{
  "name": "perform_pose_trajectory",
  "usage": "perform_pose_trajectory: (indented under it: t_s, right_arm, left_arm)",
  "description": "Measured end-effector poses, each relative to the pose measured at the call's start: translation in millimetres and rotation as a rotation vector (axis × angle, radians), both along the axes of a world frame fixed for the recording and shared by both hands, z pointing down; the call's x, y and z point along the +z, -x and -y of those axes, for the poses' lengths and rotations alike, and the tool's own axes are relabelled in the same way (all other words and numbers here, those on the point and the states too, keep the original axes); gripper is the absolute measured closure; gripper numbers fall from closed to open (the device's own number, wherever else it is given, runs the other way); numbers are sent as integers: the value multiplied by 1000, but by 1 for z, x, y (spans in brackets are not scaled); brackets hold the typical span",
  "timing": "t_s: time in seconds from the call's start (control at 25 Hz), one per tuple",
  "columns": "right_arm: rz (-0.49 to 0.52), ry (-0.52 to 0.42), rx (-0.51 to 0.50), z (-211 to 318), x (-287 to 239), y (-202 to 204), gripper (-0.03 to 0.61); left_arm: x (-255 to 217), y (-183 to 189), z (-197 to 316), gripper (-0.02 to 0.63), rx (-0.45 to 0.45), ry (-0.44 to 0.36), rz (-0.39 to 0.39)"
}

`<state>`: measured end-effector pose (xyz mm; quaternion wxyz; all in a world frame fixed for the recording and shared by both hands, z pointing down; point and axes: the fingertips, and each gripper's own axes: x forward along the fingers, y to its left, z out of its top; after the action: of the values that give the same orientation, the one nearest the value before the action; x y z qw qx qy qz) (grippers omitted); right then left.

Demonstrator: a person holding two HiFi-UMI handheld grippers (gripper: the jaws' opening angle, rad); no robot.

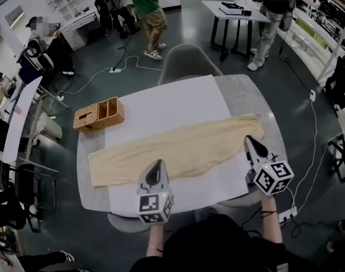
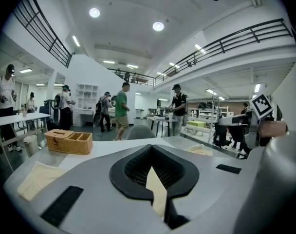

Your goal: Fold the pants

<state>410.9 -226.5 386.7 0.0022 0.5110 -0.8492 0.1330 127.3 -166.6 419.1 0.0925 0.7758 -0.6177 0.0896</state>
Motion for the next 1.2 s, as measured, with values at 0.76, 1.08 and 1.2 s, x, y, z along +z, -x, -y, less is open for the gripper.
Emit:
perform_pose_trajectory:
  t_s: [0.76, 1.08, 1.2]
  right_arm:
    - [-113, 347, 163, 103, 131, -99, 562]
    - [-219, 454, 192, 140, 175, -137, 489]
    - [-233, 501, 205, 150, 190, -152, 458]
  left_arm:
    - [97, -90, 91, 606, 263, 274, 13]
    - [132, -108, 116, 606, 312, 354, 16]
    - [141, -112, 121, 606, 316, 380, 17]
